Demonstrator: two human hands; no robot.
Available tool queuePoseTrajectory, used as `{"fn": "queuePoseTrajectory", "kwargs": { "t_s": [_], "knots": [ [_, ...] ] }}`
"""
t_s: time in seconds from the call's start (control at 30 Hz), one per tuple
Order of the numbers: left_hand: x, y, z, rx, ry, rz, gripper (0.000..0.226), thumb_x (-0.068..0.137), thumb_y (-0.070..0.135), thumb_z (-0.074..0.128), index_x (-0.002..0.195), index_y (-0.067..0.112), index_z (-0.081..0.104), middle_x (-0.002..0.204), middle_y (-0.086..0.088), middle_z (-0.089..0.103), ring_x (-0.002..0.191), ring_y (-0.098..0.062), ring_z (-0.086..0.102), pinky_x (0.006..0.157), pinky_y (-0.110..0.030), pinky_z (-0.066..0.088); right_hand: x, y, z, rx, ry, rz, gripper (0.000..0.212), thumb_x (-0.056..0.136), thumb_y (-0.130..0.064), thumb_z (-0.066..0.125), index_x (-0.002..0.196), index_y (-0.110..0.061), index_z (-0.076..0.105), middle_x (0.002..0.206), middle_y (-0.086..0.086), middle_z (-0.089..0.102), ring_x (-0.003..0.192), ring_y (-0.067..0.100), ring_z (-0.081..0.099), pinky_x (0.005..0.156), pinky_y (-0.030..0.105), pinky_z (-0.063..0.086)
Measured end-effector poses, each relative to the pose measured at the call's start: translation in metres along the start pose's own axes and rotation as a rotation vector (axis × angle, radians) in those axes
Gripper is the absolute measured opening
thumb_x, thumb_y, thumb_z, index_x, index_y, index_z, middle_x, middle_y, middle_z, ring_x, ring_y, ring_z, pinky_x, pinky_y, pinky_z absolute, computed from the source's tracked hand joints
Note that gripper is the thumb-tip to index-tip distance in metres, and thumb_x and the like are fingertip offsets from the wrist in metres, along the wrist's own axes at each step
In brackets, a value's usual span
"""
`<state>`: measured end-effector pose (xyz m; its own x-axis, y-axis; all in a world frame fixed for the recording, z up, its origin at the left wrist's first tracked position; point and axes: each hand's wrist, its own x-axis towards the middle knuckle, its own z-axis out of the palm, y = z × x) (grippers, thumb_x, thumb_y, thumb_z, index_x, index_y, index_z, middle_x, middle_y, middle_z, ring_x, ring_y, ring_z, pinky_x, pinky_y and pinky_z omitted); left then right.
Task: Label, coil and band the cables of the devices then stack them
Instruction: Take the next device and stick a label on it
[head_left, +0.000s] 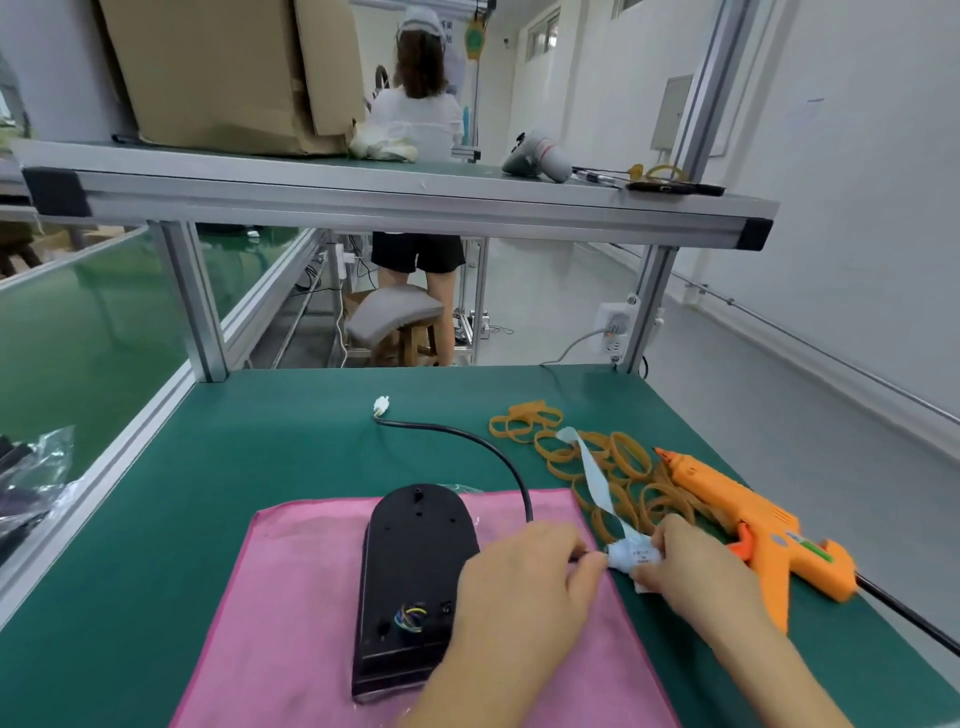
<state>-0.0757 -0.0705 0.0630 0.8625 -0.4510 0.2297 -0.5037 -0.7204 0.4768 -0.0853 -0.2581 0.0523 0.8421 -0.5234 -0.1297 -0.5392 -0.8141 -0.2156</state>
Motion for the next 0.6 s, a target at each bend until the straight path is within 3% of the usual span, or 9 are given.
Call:
{"fn": "queuePoseTrajectory", "kwargs": {
  "t_s": [0.1,0.27,0.37,0.47,0.6],
  "knots": [
    [0.018,0.012,0.021,-0.049,-0.118,0.012,0.029,0.098,0.045,0.043,0.101,0.024,0.063,0.103,0.005,0.063,0.094,-0.017,0.056,0.072,-0.031,0.041,0.006,0.008,0.003,0.083,-0.011,-0.033,0.014,0.083,-0.032,0.060,0.081,-0.028,0.047,0.082,-0.006,0.059,0.074,0.012,0.056,0.053,0.026,0.035],
    [0.044,0.017,0.048,-0.088,-0.120,0.049,0.021,0.099,0.025,0.044,0.107,0.017,0.062,0.112,-0.001,0.061,0.100,-0.023,0.056,0.081,-0.036,0.044,0.016,0.025,0.001,0.639,-0.019,-0.111,0.011,0.084,-0.016,0.066,0.076,-0.023,0.066,0.075,0.000,0.067,0.066,0.012,0.056,0.062,0.029,0.043],
    [0.056,0.024,0.059,-0.168,-0.038,0.077,0.017,0.098,0.019,0.045,0.107,0.018,0.060,0.112,-0.001,0.056,0.101,-0.022,0.055,0.082,-0.036,0.042,0.020,0.031,-0.001,0.775,-0.110,-0.125,0.025,0.083,-0.002,0.064,0.095,-0.023,0.068,0.085,0.002,0.070,0.080,0.015,0.063,0.075,0.033,0.050],
    [0.063,0.029,0.071,-0.183,0.024,0.131,0.019,0.098,0.018,0.048,0.114,0.020,0.059,0.116,0.001,0.052,0.103,-0.020,0.053,0.083,-0.034,0.044,0.024,0.035,0.000,0.814,-0.130,-0.121,0.042,0.082,0.000,0.062,0.115,-0.025,0.057,0.085,0.000,0.072,0.088,0.017,0.065,0.080,0.031,0.049],
    [0.067,0.028,0.083,-0.131,0.078,0.162,0.020,0.095,0.024,0.052,0.114,0.021,0.057,0.117,0.005,0.049,0.107,-0.015,0.046,0.086,-0.031,0.043,0.024,0.037,0.003,0.864,-0.122,-0.120,0.049,0.082,0.002,0.062,0.120,-0.027,0.049,0.081,-0.001,0.074,0.087,0.023,0.067,0.084,0.039,0.050]
  ]
}}
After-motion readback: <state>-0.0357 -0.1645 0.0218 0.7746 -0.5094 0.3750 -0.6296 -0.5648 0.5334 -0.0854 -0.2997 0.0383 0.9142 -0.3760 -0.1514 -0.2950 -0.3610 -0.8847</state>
